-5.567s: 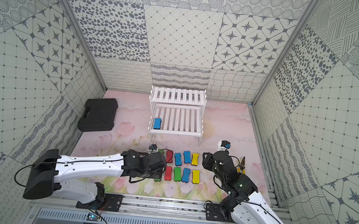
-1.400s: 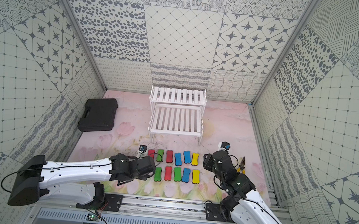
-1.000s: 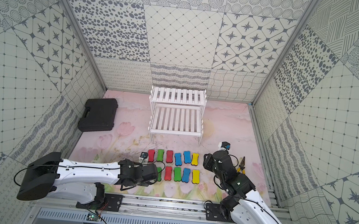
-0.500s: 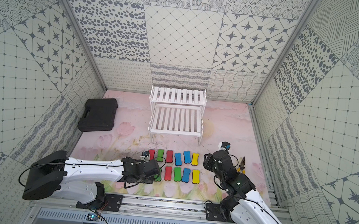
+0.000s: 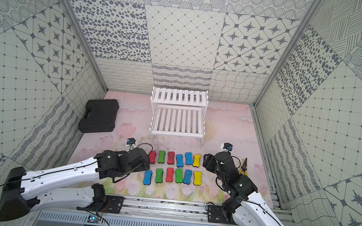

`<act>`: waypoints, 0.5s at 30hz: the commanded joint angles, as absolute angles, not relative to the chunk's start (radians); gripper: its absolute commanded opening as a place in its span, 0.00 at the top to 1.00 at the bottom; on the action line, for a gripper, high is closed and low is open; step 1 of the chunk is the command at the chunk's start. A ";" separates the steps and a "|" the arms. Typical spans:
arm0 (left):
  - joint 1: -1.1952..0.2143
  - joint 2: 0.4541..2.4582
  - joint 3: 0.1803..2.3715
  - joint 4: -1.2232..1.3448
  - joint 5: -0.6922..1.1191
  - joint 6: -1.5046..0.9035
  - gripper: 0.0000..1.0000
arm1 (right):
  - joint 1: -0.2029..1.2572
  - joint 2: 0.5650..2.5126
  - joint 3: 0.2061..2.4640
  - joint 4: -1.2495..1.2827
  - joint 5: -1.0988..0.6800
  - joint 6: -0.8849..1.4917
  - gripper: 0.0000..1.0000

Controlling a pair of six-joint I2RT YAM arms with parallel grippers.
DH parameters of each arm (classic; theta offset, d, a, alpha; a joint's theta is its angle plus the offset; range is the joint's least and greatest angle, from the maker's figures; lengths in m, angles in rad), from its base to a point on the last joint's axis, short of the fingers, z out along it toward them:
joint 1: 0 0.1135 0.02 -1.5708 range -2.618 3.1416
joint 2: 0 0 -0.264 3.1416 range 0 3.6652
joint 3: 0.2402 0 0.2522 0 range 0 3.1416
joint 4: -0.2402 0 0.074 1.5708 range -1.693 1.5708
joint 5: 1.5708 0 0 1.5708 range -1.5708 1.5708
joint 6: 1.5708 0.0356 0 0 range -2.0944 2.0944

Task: Remove the whiteboard erasers from the shelf
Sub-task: Place the whiteboard eraser at the center of the board, then reset both arms

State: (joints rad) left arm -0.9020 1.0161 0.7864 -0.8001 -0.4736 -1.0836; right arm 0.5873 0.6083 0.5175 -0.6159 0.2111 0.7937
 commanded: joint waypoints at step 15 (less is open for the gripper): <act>-0.409 1.310 0.767 -0.150 -0.805 -0.356 0.00 | 0.583 0.601 0.535 -0.590 0.274 0.768 0.06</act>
